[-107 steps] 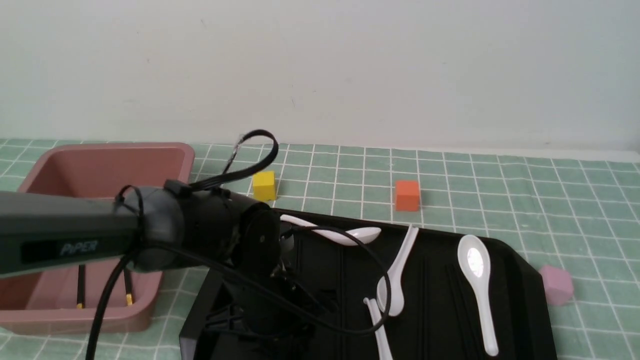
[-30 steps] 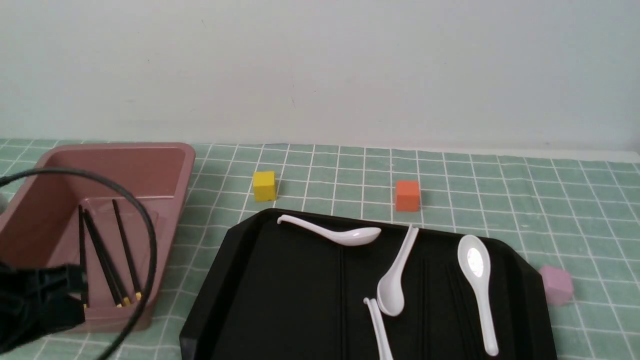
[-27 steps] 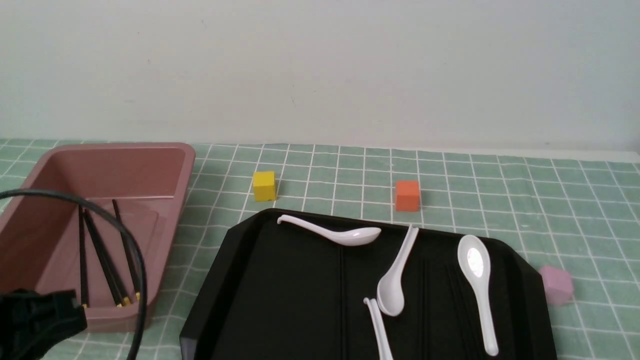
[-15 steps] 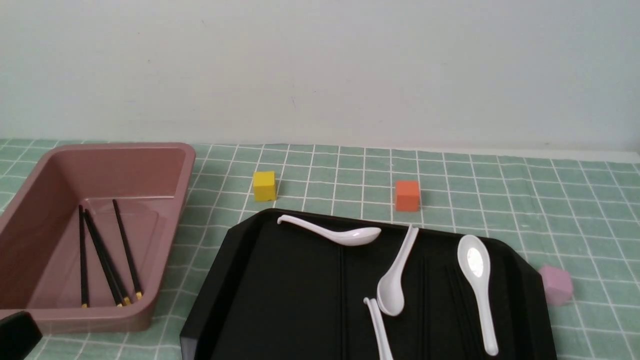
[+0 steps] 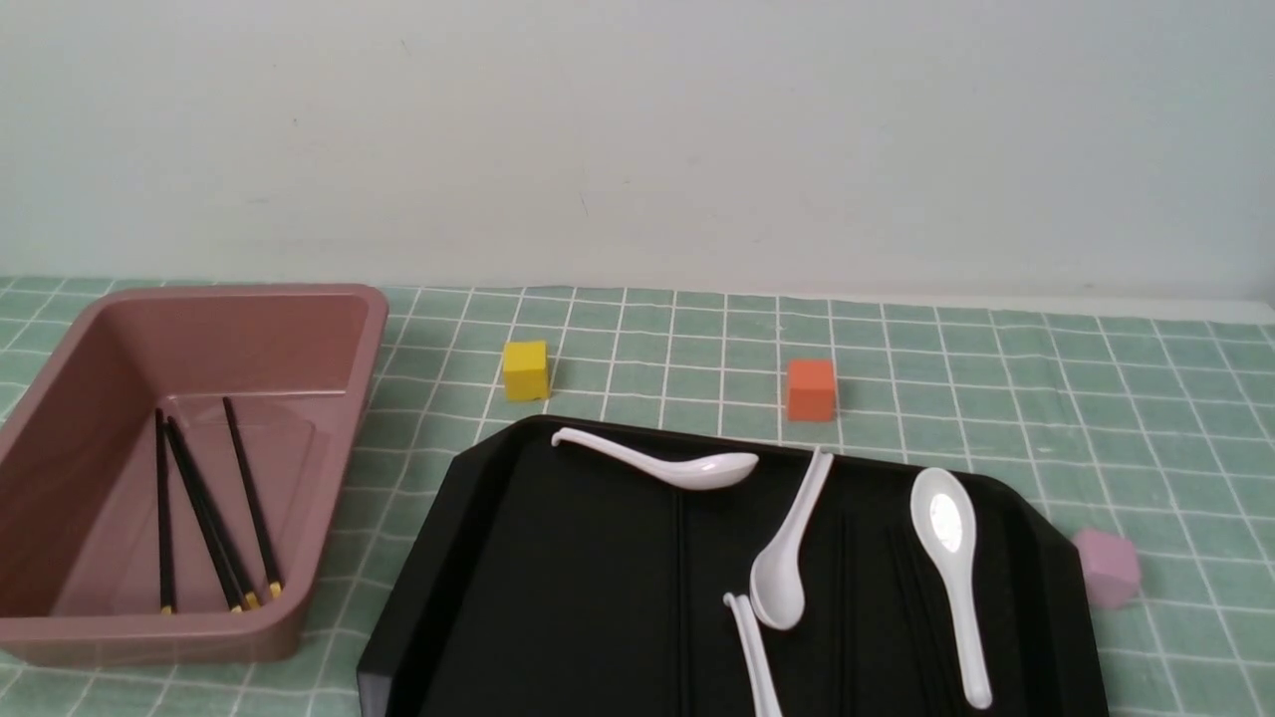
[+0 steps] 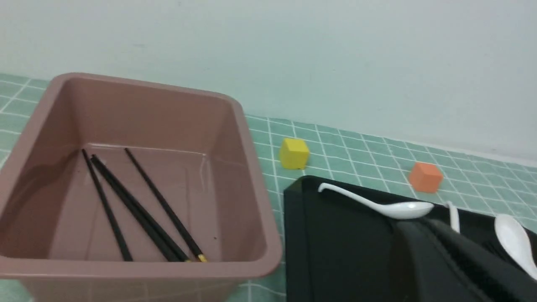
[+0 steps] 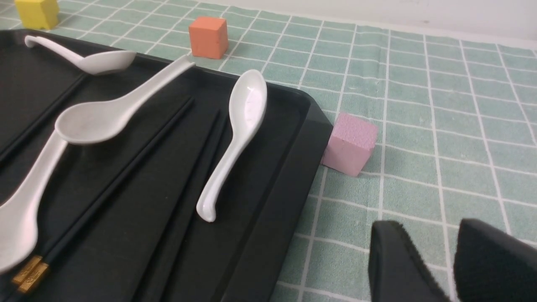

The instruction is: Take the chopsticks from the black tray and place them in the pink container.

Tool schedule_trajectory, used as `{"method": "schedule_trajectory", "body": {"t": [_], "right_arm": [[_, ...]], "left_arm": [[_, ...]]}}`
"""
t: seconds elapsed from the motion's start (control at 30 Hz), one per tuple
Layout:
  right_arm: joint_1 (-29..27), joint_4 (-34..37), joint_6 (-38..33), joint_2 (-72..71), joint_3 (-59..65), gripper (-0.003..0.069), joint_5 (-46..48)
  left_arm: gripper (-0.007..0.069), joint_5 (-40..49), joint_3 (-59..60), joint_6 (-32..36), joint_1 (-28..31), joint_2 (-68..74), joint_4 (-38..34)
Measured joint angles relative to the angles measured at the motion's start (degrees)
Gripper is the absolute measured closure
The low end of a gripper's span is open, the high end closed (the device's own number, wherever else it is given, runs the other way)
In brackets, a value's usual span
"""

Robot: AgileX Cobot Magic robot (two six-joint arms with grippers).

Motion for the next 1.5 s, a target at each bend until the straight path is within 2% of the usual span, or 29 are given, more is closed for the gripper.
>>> {"method": "schedule_trajectory", "body": {"t": [0.1, 0.17, 0.37, 0.47, 0.87, 1.5], "right_arm": [[0.0, 0.1, 0.0, 0.0, 0.0, 0.0419, 0.0], [0.0, 0.1, 0.1, 0.0, 0.0, 0.0419, 0.0], [0.0, 0.1, 0.1, 0.0, 0.0, 0.0419, 0.0], [0.0, 0.0, 0.1, 0.0, 0.0, 0.0419, 0.0], [0.0, 0.0, 0.1, 0.0, 0.0, 0.0419, 0.0], [0.0, 0.0, 0.1, 0.0, 0.0, 0.0419, 0.0]], "left_arm": [[0.0637, -4.5, 5.0, -1.6, 0.0, 0.1, 2.5], [0.0637, -6.7, 8.3, -4.9, -0.4, 0.1, 6.3], [0.0637, -8.1, 13.4, -23.0, -6.9, 0.1, 22.9], [0.0637, -8.1, 13.6, -27.1, -10.0, -0.1, 27.2], [0.0635, -8.0, 18.6, -27.1, -11.2, -1.5, 28.1], [0.0618, -9.8, 18.9, -27.1, -11.2, -1.5, 28.6]]}}
